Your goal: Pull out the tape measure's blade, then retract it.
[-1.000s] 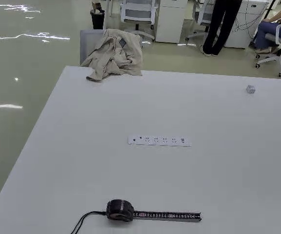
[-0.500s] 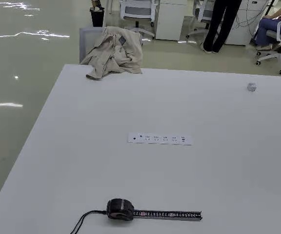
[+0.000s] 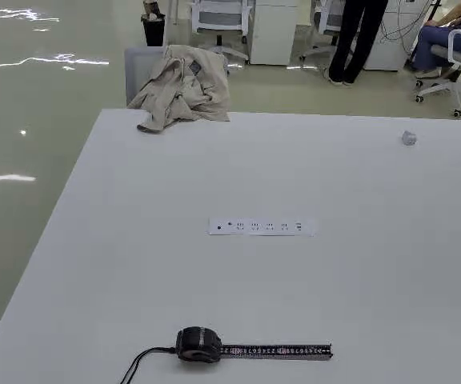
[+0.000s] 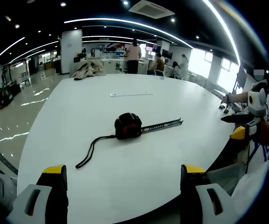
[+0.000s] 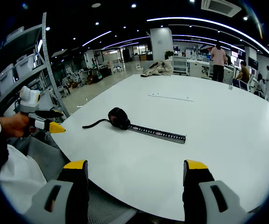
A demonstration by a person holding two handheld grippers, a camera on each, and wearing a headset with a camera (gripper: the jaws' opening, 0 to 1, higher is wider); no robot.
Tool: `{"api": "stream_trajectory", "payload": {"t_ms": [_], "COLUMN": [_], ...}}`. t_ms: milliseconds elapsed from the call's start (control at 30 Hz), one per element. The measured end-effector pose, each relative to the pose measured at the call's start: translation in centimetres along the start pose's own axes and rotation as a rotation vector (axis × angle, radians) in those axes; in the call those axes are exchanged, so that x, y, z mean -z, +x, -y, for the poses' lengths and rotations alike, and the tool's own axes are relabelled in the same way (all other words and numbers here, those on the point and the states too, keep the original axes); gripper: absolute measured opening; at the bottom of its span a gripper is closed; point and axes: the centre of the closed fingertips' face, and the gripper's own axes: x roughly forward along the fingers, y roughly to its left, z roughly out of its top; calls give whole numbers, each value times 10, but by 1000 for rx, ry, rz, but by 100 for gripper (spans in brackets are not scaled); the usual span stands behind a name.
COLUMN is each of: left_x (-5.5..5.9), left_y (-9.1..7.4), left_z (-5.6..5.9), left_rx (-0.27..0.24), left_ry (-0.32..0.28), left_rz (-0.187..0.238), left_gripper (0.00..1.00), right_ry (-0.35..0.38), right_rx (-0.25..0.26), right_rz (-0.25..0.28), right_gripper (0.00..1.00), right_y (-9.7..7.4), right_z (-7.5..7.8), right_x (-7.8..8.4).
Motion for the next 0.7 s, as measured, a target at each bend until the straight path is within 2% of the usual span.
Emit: {"api": "stream_trajectory", "payload": {"t_ms": [167, 367, 400, 700], "left_x": [-1, -2, -4, -8], "left_y": [-4, -7, -7, -6], "left_z": [0, 3, 5, 22], "left_rx": [-22, -30, -27, 6], "left_ry": [7, -32, -50, -31], "left_rz": [-14, -18, -11, -15], "left_gripper": [98, 99, 99, 99], "right_ry": [8, 2, -2, -8], "right_rx": [-5, -23, -22, -22], "right_rz": [4, -11, -11, -8], "right_gripper": [86, 87, 87, 87], "right_y": [-2, -2, -3, -9], "right_z": [-5, -10, -10, -12], "right_x": [0, 3, 3, 0]}}
